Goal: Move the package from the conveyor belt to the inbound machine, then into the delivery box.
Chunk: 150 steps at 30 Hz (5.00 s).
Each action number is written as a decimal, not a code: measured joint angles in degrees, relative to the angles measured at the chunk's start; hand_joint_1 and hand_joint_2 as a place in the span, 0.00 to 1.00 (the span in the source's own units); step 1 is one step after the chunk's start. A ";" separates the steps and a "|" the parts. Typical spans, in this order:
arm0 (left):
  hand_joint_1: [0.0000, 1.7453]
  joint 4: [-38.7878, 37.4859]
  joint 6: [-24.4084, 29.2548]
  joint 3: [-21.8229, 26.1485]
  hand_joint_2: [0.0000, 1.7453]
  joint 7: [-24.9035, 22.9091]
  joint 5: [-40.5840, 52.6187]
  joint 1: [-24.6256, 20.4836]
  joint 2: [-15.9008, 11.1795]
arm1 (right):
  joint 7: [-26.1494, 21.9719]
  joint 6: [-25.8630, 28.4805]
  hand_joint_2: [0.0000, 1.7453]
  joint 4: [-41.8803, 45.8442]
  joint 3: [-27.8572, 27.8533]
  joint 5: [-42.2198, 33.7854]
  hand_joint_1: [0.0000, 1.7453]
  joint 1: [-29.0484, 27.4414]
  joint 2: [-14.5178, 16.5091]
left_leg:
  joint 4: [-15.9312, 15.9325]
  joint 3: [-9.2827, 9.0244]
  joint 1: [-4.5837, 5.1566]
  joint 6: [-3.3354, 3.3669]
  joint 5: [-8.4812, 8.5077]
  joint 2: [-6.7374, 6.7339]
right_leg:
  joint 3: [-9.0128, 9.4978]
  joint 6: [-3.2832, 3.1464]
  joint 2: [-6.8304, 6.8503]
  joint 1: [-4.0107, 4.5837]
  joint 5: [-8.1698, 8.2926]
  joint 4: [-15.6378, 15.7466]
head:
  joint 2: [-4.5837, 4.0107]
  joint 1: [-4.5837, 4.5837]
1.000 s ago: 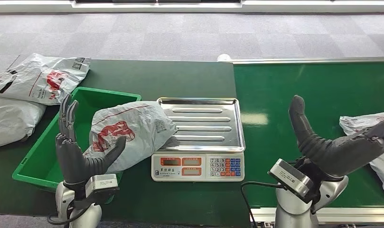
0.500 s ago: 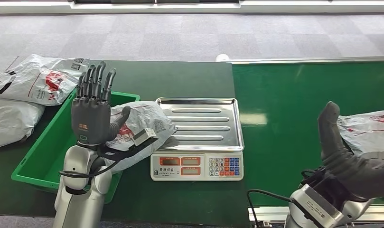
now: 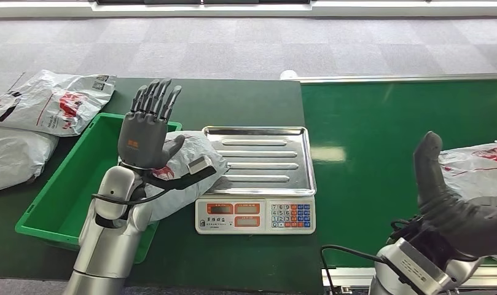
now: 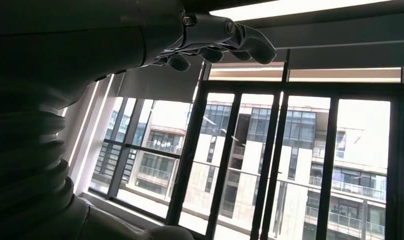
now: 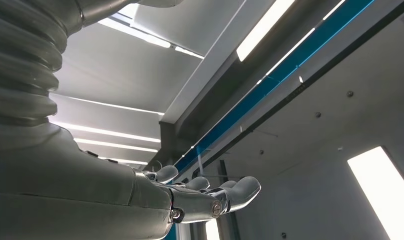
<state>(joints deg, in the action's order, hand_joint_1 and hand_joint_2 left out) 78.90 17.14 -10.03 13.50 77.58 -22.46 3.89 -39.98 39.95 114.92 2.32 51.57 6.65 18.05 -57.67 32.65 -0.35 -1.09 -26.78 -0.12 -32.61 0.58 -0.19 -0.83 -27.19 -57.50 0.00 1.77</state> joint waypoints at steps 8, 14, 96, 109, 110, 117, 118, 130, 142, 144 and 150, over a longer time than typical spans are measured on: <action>0.00 -4.44 -13.39 -1.30 1.00 8.24 -13.08 -2.06 -1.23 | 0.00 0.00 1.00 -0.50 -0.49 -0.57 0.00 -0.03 0.00 | 0.00 0.01 0.00 0.00 0.00 -0.01 | -0.01 -0.01 -0.01 0.00 -0.01 -0.01 | 0.00 0.00; 0.00 -8.18 -22.62 -2.75 1.00 13.98 -19.95 -4.20 -4.27 | 0.01 -0.15 1.00 -1.96 -1.09 -1.13 0.00 0.05 0.00 | 0.00 0.02 -0.01 -0.03 0.02 -0.01 | -0.03 -0.01 0.00 0.02 -0.01 -0.02 | 0.00 0.00; 1.00 -26.40 -31.89 -11.07 1.00 6.81 -13.59 -16.36 -10.78 | 0.04 -0.07 1.00 -5.44 -3.58 -3.34 0.00 0.09 0.00 | 0.01 -0.03 -0.01 -0.13 0.09 0.07 | 0.06 -0.02 0.03 0.02 0.01 -0.07 | 0.00 0.00; 1.00 -26.38 -33.51 -11.60 1.00 6.98 -13.86 -16.24 -11.39 | 0.55 -0.07 1.00 -5.44 -3.58 -3.11 0.00 0.09 0.00 | 0.01 -0.03 -0.01 -0.13 0.11 0.07 | 0.05 -0.03 0.03 0.02 0.03 -0.07 | 0.00 0.00; 1.00 -26.38 -33.51 -11.62 1.00 6.98 -13.86 -16.24 -11.40 | 0.55 -0.07 1.00 -5.44 -3.58 -3.11 0.00 0.09 0.00 | 0.01 -0.03 -0.01 -0.13 0.11 0.07 | 0.05 -0.03 0.03 0.02 0.03 -0.07 | 0.00 0.00; 1.00 -26.38 -33.51 -11.73 1.00 6.98 -13.86 -16.24 -11.45 | 0.55 -0.07 1.00 -5.44 -3.58 -3.11 0.00 0.09 0.00 | 0.01 -0.02 -0.01 -0.13 0.10 0.07 | 0.03 -0.04 0.03 0.03 0.03 -0.07 | 0.00 0.00; 1.00 -26.38 -33.51 -11.74 1.00 6.98 -13.86 -16.24 -11.45 | 0.55 -0.07 1.00 -5.44 -3.58 -3.11 0.00 0.09 0.00 | 0.01 -0.02 -0.01 -0.13 0.10 0.07 | 0.03 -0.04 0.03 0.03 0.03 -0.07 | 0.00 0.00; 1.00 -26.31 -34.56 -12.07 1.00 7.96 -14.78 -16.25 -12.19 | 0.46 -0.07 1.00 -5.44 -3.58 -3.34 0.00 0.07 0.00 | 0.01 -0.02 -0.01 -0.13 0.10 0.05 | 0.02 -0.04 0.03 0.03 0.03 -0.07 | 0.00 0.00; 1.00 -9.09 3.15 -3.17 1.00 -10.51 -0.56 -13.79 -9.47 | 4.15 0.00 1.00 -2.96 -3.42 0.61 0.00 -1.39 0.00 | -0.01 0.25 -0.03 -0.17 0.15 0.00 | -0.27 -0.07 -0.03 0.04 0.09 -0.08 | 0.00 -0.01; 1.00 -5.83 0.18 -1.30 1.00 -10.66 0.04 -13.85 -8.88 | 4.73 0.00 1.00 -2.62 -3.36 1.31 0.00 -1.40 0.00 | -0.01 0.25 -0.03 -0.17 0.14 0.00 | -0.27 -0.07 -0.03 0.04 0.09 -0.08 | 0.00 -0.01; 1.00 -2.25 -1.21 1.44 1.00 -9.81 1.09 -13.63 -7.48 | 5.02 0.00 1.00 -2.17 -3.36 1.91 0.00 -1.44 0.00 | -0.01 0.24 -0.03 -0.17 0.15 -0.01 | -0.27 -0.07 -0.03 0.04 0.10 -0.08 | 0.00 -0.01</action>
<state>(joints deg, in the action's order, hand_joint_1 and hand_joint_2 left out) 76.65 15.93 -8.59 3.68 78.67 -36.09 -3.59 -34.95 39.95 112.75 -1.04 53.48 5.21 18.05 -57.68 32.89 -0.38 -1.26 -26.63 -0.13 -32.87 0.51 -0.22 -0.80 -27.10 -57.58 0.00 1.76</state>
